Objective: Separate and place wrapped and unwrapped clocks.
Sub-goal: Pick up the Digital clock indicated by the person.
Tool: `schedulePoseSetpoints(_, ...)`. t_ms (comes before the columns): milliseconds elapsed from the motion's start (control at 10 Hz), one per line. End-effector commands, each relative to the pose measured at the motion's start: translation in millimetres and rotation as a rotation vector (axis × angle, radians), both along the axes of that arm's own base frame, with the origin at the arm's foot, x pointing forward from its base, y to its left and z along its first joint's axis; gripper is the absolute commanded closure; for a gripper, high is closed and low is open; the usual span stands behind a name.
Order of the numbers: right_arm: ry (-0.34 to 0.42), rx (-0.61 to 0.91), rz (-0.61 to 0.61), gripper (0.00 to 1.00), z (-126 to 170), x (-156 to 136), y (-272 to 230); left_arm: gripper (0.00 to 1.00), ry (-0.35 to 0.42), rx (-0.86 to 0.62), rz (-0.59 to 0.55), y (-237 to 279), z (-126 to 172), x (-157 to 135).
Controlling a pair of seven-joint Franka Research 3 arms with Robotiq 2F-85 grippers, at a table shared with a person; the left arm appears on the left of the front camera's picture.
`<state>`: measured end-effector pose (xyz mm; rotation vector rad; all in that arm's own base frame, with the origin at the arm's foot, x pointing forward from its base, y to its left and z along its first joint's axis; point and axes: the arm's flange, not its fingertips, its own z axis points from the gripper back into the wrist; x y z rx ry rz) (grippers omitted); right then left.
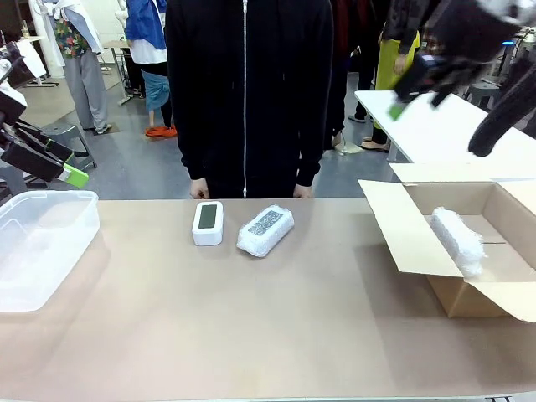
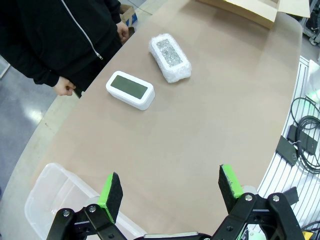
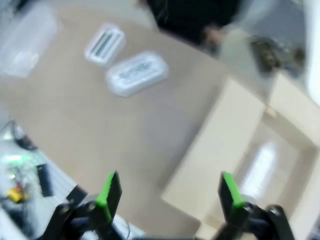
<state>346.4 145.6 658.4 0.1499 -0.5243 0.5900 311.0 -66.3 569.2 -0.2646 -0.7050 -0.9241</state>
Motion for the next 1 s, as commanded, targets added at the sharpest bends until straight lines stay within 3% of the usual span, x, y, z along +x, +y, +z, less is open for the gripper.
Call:
schedulePoseSetpoints(0, -0.067, 0.109, 0.244, 0.0, -28, -22, 16, 0.0, -0.004, -0.014, -0.005, 1, -2, 1)
schedulePoseSetpoints(200, -0.214, 0.14, 0.408, 0.0, -63, -48, 17, 0.0, -0.004, -0.014, -0.005, 1, -2, 1)
schedulePoseSetpoints(300, -0.238, 0.147, 0.473, 0.0, -81, -55, 16, 0.0, -0.004, -0.014, -0.005, 1, -2, 1)
schedulePoseSetpoints(400, -0.204, 0.141, 0.485, 0.0, -89, -54, 12, 0.0, -0.004, -0.014, -0.005, 1, -2, 1)
schedulePoseSetpoints(600, -0.229, 0.16, 0.543, 0.0, -87, -54, 5, 0.0, -0.004, -0.014, -0.005, 1, -2, 1)
schedulePoseSetpoints(900, -0.225, 0.127, 0.507, 0.0, -87, -54, 6, 0.0, -0.004, -0.014, -0.005, 1, -2, 1)
